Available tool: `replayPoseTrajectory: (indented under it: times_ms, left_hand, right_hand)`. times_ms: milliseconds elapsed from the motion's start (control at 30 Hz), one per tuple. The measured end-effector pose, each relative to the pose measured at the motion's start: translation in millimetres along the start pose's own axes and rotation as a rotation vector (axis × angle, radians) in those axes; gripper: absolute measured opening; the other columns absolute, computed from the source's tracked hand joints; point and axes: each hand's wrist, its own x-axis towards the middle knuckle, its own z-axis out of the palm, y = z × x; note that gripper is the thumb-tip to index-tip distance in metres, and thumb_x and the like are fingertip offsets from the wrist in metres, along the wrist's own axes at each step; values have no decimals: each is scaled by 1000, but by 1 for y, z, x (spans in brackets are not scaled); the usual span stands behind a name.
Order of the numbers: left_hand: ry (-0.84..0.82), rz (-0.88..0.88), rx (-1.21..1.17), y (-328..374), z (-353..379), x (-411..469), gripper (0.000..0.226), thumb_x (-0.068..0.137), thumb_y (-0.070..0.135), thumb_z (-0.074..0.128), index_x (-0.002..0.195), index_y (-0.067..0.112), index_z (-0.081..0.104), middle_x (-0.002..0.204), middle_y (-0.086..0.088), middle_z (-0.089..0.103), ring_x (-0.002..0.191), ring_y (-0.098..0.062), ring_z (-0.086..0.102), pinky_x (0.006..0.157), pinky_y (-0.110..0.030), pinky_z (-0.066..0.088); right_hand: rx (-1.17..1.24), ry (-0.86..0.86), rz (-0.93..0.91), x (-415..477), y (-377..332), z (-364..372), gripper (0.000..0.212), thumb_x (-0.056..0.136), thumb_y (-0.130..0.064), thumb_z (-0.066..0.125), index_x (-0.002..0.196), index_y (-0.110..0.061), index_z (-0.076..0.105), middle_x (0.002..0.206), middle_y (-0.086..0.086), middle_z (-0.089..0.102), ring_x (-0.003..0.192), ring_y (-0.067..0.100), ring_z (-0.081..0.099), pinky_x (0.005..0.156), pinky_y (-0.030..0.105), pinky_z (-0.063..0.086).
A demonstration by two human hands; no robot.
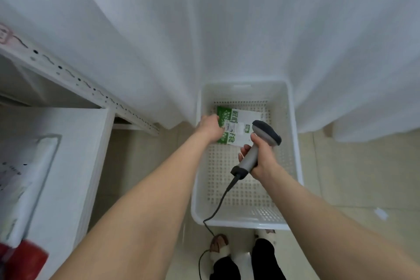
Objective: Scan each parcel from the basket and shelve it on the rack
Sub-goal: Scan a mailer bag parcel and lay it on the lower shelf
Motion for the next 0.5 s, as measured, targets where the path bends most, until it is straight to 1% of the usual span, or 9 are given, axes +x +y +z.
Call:
replayPoseTrajectory:
  times_ms: [100, 200, 267, 333, 367, 433, 500]
  left_hand:
    - [-30, -8, -9, 18, 29, 29, 41, 93, 13, 49, 134, 7, 49, 140, -16, 44, 124, -30, 49, 103, -36, 40]
    - [-47, -26, -33, 28, 60, 60, 41, 93, 10, 49, 135, 5, 46, 141, -16, 43, 124, -30, 49, 104, -37, 41]
    - [-44, -43, -45, 28, 83, 83, 42, 94, 10, 50, 136, 5, 45, 140, -16, 44, 123, -30, 49, 98, -32, 42]
    - [-47, -54, -67, 23, 105, 107, 42, 94, 11, 52, 135, 5, 46, 138, -16, 47, 121, -29, 51, 87, -27, 42]
    - [-48, -59, -78, 18, 117, 120, 42, 94, 11, 53, 135, 5, 47, 137, -16, 48, 120, -29, 52, 84, -26, 42]
    - [-50, -75, -106, 6, 143, 147, 42, 94, 10, 53, 135, 3, 47, 135, -17, 51, 119, -31, 53, 88, -27, 43]
    - [-60, -90, -140, -11, 171, 178, 40, 93, 9, 53, 132, 3, 49, 131, -18, 55, 116, -32, 56, 95, -32, 47]
  right_hand:
    - [16, 23, -3, 33, -18, -21, 21, 90, -24, 68, 101, -9, 58, 71, 5, 58, 64, 16, 58, 59, 32, 53]
    - [19, 72, -15, 72, -29, -36, 18, 89, -22, 70, 96, -9, 58, 69, 5, 59, 62, 16, 59, 57, 31, 53]
    - [22, 86, -24, 100, -31, -42, 16, 89, -20, 70, 92, -9, 59, 68, 6, 60, 61, 17, 59, 57, 31, 54]
    - [18, 87, -26, 132, -30, -47, 14, 89, -18, 70, 91, -8, 60, 67, 6, 60, 60, 17, 59, 57, 31, 54]
    - [14, 89, -26, 149, -26, -50, 14, 89, -18, 70, 93, -8, 60, 66, 7, 59, 60, 17, 58, 57, 31, 54]
    - [10, 89, -36, 187, -18, -55, 16, 89, -16, 70, 97, -6, 60, 67, 7, 59, 60, 17, 58, 56, 31, 53]
    - [9, 99, -46, 229, -8, -62, 19, 89, -15, 70, 101, -5, 60, 66, 6, 60, 60, 16, 58, 55, 30, 53]
